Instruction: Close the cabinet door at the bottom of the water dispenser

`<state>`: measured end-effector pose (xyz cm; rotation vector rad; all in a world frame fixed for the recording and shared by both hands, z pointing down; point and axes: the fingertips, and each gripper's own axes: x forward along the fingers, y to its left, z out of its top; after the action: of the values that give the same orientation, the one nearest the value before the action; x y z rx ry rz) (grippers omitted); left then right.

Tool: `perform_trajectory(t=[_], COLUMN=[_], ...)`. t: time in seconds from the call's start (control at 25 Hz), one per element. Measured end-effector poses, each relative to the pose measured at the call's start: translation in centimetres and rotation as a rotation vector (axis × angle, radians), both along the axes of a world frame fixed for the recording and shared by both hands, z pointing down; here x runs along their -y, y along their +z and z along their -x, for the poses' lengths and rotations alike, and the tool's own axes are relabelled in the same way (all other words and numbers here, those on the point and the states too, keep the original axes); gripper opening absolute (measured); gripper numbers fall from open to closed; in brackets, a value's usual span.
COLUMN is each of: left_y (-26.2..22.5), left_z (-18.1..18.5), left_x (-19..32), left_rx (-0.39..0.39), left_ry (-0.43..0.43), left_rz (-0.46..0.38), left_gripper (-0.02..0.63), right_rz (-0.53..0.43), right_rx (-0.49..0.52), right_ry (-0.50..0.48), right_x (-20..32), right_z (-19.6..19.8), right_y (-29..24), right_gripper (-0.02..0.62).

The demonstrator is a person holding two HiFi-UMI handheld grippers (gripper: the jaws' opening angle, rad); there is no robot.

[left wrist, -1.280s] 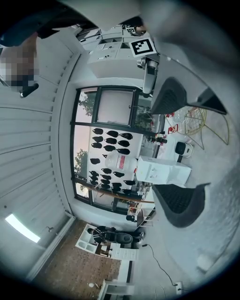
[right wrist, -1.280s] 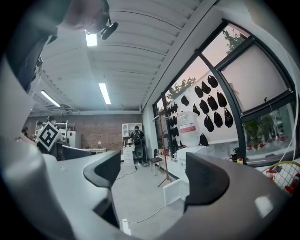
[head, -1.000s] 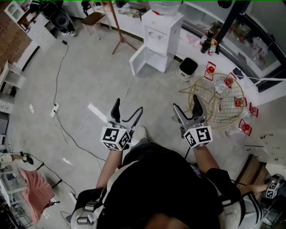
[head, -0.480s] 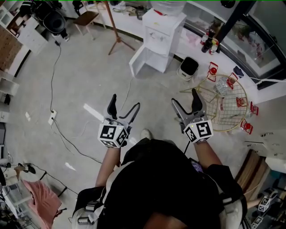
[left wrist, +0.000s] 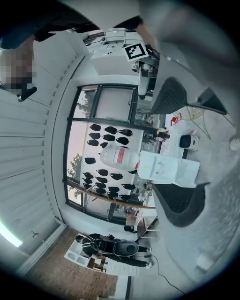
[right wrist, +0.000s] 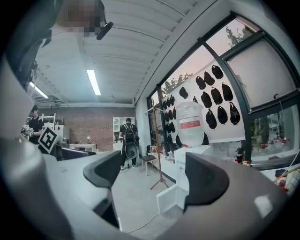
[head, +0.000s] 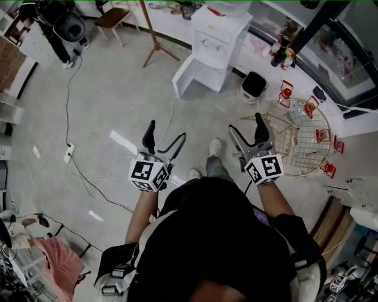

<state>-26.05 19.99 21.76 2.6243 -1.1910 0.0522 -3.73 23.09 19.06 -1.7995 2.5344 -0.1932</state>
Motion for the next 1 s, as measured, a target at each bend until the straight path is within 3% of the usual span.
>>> perform_trajectory(t=[0.28,0.56,0.76,1.0], left_y=[-1.6,-3.0,-2.6,-1.1], left_z=[-2.8,-5.2,-6.1,-7.9], left_x=[7.4,14.7,18.2,21.6], left_rx=[0.017,0.018,0.023,0.044], left_ry=[-0.001,-0.056,-0.09,-0.129], left_rz=[-0.051,-0.086,-0.072,-0.065], left_gripper=[0.46,0.46,0.453,0.453], right_rz=[-0.05,-0.09,-0.069,-0.037], right_rx=[0.007,0.041,0.078,0.051], right_ry=[-0.032,-0.078,-0.095,-0.147], right_x=[7.7,16.7,21.9,25.7], right_z=[-1.8,-4.4,-6.2,-7.2], right_y=[-0.6,-1.4,-0.1,1.1], right_gripper=[0.407,0.407,0.405,0.405])
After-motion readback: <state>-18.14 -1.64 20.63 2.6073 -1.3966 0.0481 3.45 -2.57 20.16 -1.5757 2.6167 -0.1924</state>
